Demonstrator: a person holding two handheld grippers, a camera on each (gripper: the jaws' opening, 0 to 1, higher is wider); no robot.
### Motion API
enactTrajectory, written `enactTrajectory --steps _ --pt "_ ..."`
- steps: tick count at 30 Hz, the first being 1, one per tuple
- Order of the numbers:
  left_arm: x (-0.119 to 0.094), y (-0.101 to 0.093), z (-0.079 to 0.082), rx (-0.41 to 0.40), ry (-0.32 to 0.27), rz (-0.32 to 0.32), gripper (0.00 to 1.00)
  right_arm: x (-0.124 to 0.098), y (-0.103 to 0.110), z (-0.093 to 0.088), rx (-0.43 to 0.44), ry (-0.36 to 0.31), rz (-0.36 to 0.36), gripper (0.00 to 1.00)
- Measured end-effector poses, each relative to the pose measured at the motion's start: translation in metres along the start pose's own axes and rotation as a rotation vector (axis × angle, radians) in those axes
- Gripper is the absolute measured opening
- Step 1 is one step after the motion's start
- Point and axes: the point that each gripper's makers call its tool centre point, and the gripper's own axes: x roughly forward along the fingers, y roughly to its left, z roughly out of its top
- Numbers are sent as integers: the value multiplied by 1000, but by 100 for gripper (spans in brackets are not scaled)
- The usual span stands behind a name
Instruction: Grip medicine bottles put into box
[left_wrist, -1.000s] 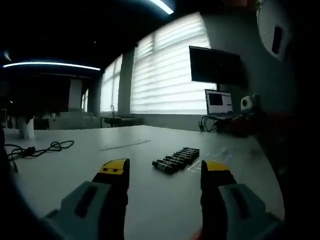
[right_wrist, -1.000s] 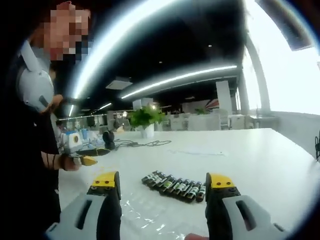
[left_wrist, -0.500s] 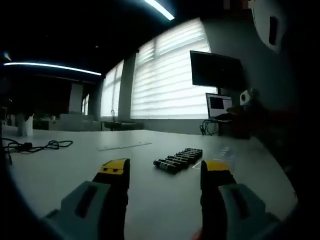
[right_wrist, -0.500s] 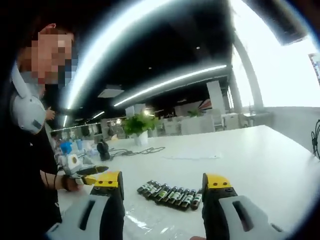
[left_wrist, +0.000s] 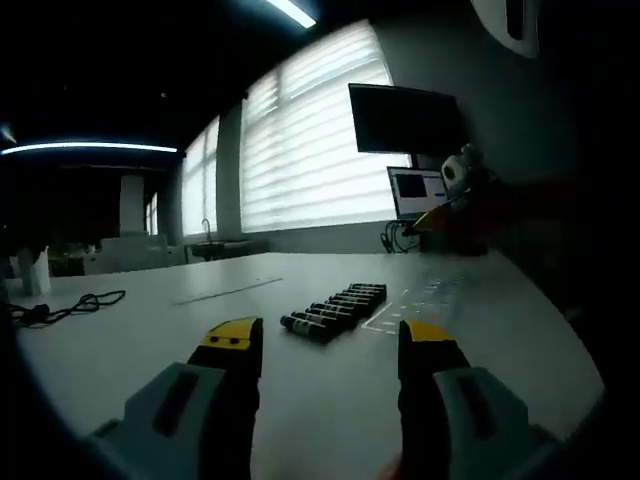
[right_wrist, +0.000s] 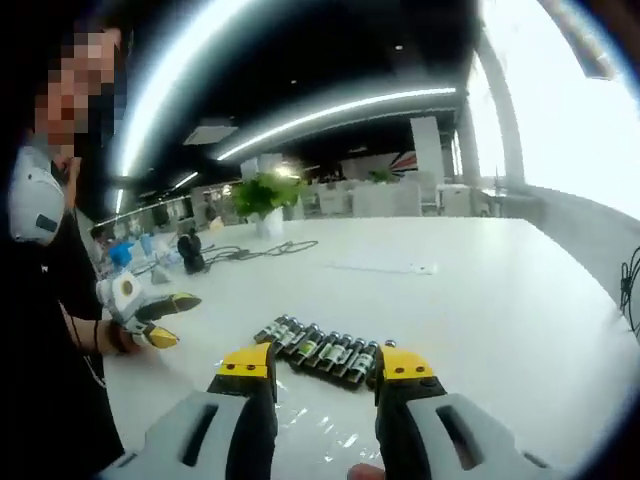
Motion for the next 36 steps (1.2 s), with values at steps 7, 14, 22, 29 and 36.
enactTrajectory --steps 7,14,22,29,36 --pt "-2 3 3 3 -14 22 46 8 3 -12 -20 158 36 44" --pt "-2 3 2 5 -12 19 46 17 -13 -6 43 150 -73 31" --pt "-2 3 1 6 -11 30 47 26 -25 -16 -45 231 -101 50" --pt "-3 5 2 4 -16 31 47 42 -30 -15 122 328 -103 37" --pt "-3 2 1 24 -10 23 47 58 -48 -31 185 452 -133 29"
